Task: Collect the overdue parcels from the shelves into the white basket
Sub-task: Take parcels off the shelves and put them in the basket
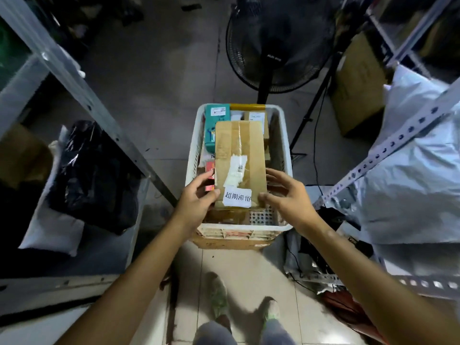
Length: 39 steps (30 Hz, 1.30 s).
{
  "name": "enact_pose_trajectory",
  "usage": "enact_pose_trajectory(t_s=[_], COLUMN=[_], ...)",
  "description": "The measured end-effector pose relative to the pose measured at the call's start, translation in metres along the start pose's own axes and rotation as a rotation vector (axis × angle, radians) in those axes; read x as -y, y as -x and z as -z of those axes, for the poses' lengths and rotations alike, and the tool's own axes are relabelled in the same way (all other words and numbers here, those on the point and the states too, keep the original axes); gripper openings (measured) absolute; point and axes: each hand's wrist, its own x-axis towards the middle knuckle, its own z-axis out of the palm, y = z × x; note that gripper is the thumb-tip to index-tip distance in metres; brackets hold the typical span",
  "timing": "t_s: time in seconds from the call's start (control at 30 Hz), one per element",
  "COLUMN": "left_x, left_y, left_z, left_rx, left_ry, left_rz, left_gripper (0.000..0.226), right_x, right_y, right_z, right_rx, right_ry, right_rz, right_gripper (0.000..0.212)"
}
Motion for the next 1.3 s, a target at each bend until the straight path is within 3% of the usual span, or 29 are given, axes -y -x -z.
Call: enact_pose_trajectory(t_s=[0.47, 0.67, 1.3], left_x=[-0.011, 0.003, 0.054], left_y=[-0.207, -0.293, -0.441], left_z=[-0.041, -0.063, -0.104], left_rx=[0.02, 0.027, 0.071], left_ry=[-0.031, -0.082, -0.081], left_rz=[0.047, 0.062, 0.119], left_gripper=[0.045, 0.048, 0.044], right_x=[-0.032, -0.068, -0.15], right_y=[-0.179, -0.257, -0.393], right_z=[0.027, 0.046, 0.065], right_rx=[-0.129, -0.163, -0.21], right_ry=[-0.069, -0.085, -0.059], right_rz=[-0.085, -0.158, -0.276], right_gripper=[0.052, 0.059, 0.059])
